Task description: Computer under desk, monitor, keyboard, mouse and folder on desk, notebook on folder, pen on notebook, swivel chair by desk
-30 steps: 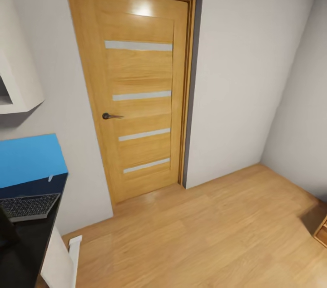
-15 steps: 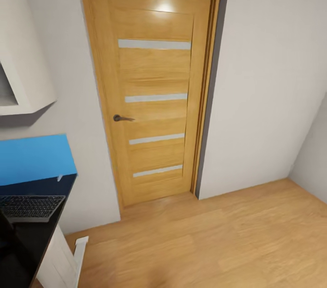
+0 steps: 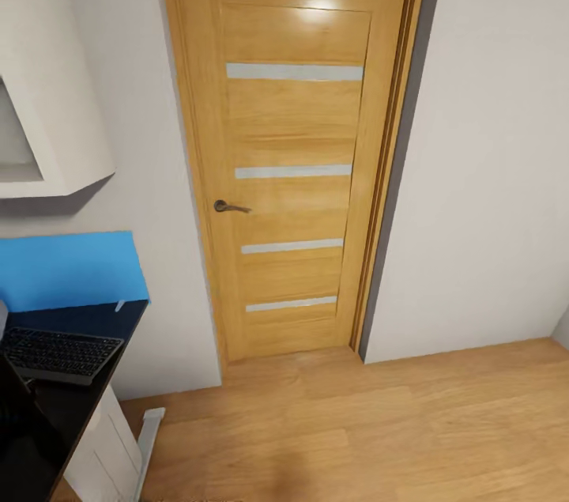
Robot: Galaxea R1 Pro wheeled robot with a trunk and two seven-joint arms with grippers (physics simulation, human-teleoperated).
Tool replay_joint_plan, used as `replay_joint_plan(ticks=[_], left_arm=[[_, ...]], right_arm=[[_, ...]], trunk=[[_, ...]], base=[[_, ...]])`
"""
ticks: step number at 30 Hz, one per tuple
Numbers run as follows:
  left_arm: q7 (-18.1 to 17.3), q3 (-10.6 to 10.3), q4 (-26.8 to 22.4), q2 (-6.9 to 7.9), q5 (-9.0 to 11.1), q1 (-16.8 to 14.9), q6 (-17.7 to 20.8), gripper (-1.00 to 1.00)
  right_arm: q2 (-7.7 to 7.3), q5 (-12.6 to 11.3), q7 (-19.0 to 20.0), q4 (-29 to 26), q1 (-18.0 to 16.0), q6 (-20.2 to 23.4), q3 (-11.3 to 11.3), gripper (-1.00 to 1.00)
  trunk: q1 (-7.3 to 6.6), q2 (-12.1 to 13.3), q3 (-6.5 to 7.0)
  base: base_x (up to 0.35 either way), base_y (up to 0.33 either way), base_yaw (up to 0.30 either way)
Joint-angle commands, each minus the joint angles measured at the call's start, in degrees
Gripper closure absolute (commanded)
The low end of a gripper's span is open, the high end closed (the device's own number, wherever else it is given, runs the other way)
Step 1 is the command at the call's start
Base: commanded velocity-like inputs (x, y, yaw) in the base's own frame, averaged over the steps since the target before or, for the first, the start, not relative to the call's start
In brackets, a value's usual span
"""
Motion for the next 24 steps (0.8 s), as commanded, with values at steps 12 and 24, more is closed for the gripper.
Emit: replay_joint_plan(ticks=[12,24], left_arm=[[-0.09,0.06,-0.07,0.53,0.02,0.01,-0.11,-1.0],[-0.1,-0.02,-0.07,0.55,-0.07,0.01,-1.12,-1.0]], right_arm=[[-0.02,-0.12,-0.04,0.01,-0.03,-0.18,0.09,-1.0],[-0.02,-0.12,-0.04,0.01,-0.03,-0.19,0.11,-1.0]], trunk=[[0.01,-0.05,-0.88],[0.01,-0.05,-1.7]], base=[[0.009,-0.008,0.184],[0.0,0.0,0.183]])
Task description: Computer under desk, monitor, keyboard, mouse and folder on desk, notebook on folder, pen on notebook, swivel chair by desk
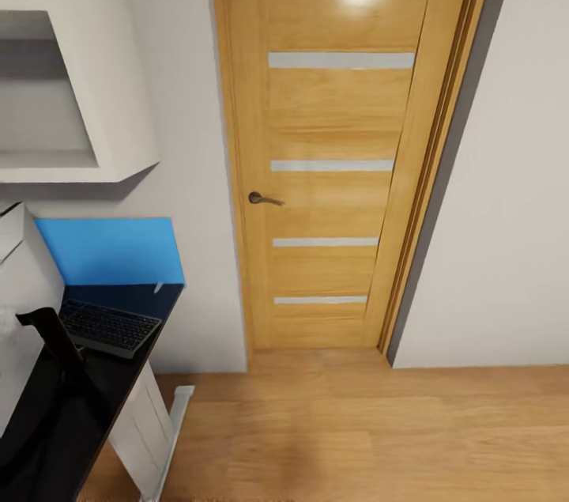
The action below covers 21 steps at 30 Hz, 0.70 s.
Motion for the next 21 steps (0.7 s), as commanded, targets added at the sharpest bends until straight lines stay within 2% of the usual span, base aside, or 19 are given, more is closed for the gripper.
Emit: replay_joint_plan(ticks=[1,8,14,17,21], left_arm=[[-0.02,-0.02,-0.06,0.01,-0.01,0.01,-0.67,-1.0],[-0.03,0.02,-0.06,0.01,-0.01,0.01,-2.35,-1.0],[-0.03,0.12,-0.02,0.01,0.04,0.01,-5.98,-1.0],[-0.03,0.13,0.01,0.01,0.08,0.01,-6.63,-1.0],[-0.03,0.14,0.02,0.01,0.09,0.01,-7.02,-1.0]], right_arm=[[0.0,-0.13,-0.04,0.01,-0.02,-0.15,0.05,-1.0],[0.0,-0.13,-0.04,0.01,-0.02,-0.15,0.05,-1.0],[0.0,-0.15,-0.04,0.01,-0.02,-0.17,0.06,-1.0],[0.0,-0.19,-0.04,0.01,-0.02,-0.21,0.0,-1.0],[0.03,-0.26,0.0,0.01,-0.02,-0.67,-0.04,-1.0]], trunk=[[0.01,-0.05,-0.13],[0.01,-0.05,-0.61],[0.01,-0.05,-1.02],[0.01,-0.05,-1.22],[0.01,-0.05,-1.38]], base=[[0.0,0.0,0.183],[0.0,0.0,0.183],[0.0,0.0,0.183],[0.004,0.0,0.183],[0.219,-0.005,0.094]])
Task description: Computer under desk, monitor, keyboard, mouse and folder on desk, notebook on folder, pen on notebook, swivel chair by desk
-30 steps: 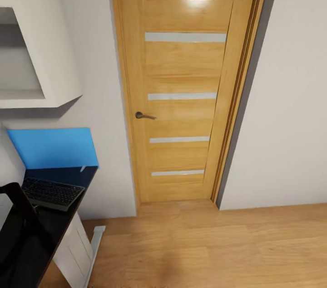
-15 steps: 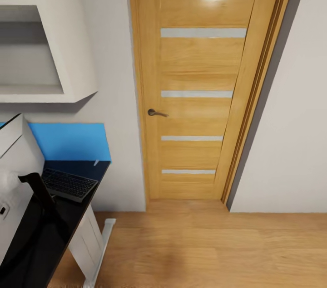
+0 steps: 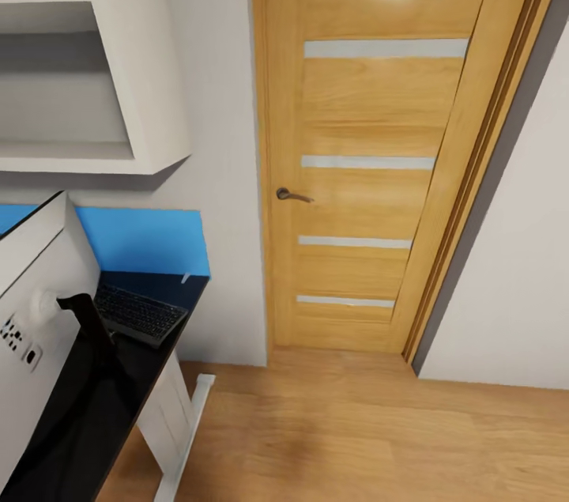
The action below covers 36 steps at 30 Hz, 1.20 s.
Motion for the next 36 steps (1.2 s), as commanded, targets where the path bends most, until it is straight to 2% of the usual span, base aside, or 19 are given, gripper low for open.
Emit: replay_joint_plan(ticks=[1,8,16,22,26,31,33,36], left_arm=[[-0.02,-0.01,-0.06,0.01,-0.01,0.01,-0.1,-1.0],[-0.02,0.02,0.08,0.01,-0.01,0.01,-0.15,-1.0],[-0.02,0.08,0.18,0.01,-0.01,0.01,-0.03,-1.0],[-0.02,0.08,0.2,0.07,-0.01,0.01,0.08,-1.0],[-0.02,0.08,0.2,0.12,0.03,0.01,0.11,-1.0],[0.02,0.08,0.22,0.19,0.14,0.01,0.08,-1.0],[0.01,0.15,0.24,1.14,0.17,0.01,-0.07,-1.0],[-0.02,0.16,0.25,1.54,0.23,0.01,-0.16,-1.0]], right_arm=[[0.01,-0.12,-0.03,0.01,-0.02,-0.3,0.03,-1.0],[-0.08,-0.05,0.33,0.08,-0.02,-2.91,0.05,-1.0],[0.13,-0.08,0.3,0.31,-0.02,-3.22,0.1,-1.0],[0.53,-0.08,0.21,1.57,-0.02,-3.37,0.08,-1.0],[0.79,-0.08,0.09,2.03,-0.02,-3.58,0.05,-1.0],[0.87,-0.08,0.02,2.26,-0.02,-7.33,0.04,-1.0],[0.9,-0.08,0.01,2.89,-0.02,-8.88,0.05,-1.0],[0.93,-0.08,0.01,3.04,-0.02,-9.2,0.08,-1.0]], trunk=[[0.03,-0.04,-0.08],[0.03,-0.04,-0.12],[0.03,-0.04,-0.12],[0.03,-0.04,-0.12],[0.03,-0.04,-0.12],[0.03,-0.04,-0.12],[0.03,-0.04,-0.12],[0.03,-0.04,-0.12]], base=[[0.27,-0.027,0.045],[0.293,-0.102,0.015],[0.261,-0.216,0.014],[0.183,-0.281,0.184],[-0.018,-0.312,0.257],[-0.23,-0.229,0.276],[-0.228,-0.171,0.279],[-0.114,-0.075,0.279]])
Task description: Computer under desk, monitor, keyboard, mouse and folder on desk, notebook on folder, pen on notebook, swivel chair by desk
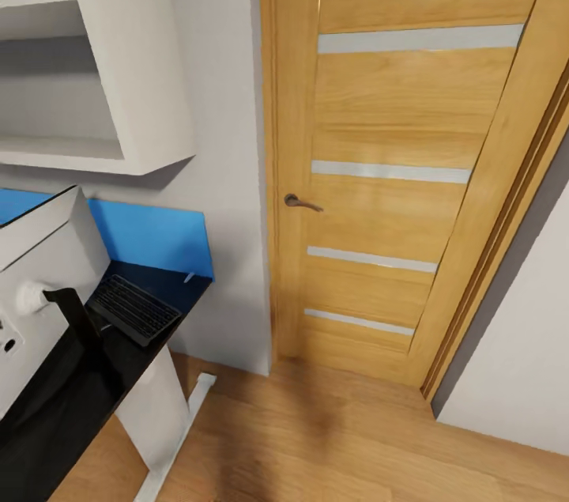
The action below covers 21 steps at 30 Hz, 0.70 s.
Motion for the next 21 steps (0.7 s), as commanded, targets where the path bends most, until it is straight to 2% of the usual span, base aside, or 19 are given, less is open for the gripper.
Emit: replay_joint_plan(ticks=[1,7,12,18,21], left_arm=[[-0.03,0.04,-0.05,0.05,0.02,0.01,-0.11,-1.0],[-0.03,1.13,-0.07,0.13,0.09,0.01,-0.15,-1.0],[0.04,2.83,0.01,0.1,0.12,0.01,-0.17,-1.0],[0.11,5.58,2.65,-0.01,0.1,0.01,-0.15,-1.0],[0.09,6.23,3.75,-0.43,0.01,0.01,0.1,-1.0]], right_arm=[[0.0,-0.06,-0.03,0.04,-0.03,-0.19,0.06,-1.0],[0.0,0.0,-0.03,0.09,-0.03,-0.25,0.08,-1.0],[0.0,0.01,-0.03,0.08,-0.03,-0.26,0.09,-1.0],[0.0,0.01,-0.03,0.08,-0.03,-0.26,0.09,-1.0],[0.0,0.01,-0.03,0.07,-0.03,-0.26,0.09,-1.0]], trunk=[[0.0,-0.04,-0.06],[0.0,-0.04,-0.06],[0.0,-0.04,-0.06],[0.0,-0.04,-0.06],[0.0,-0.04,-0.06]], base=[[-0.044,-0.027,0.279],[-0.014,-0.009,0.279],[-0.003,-0.002,0.279],[-0.001,0.0,0.279],[0.0,0.0,0.279]])
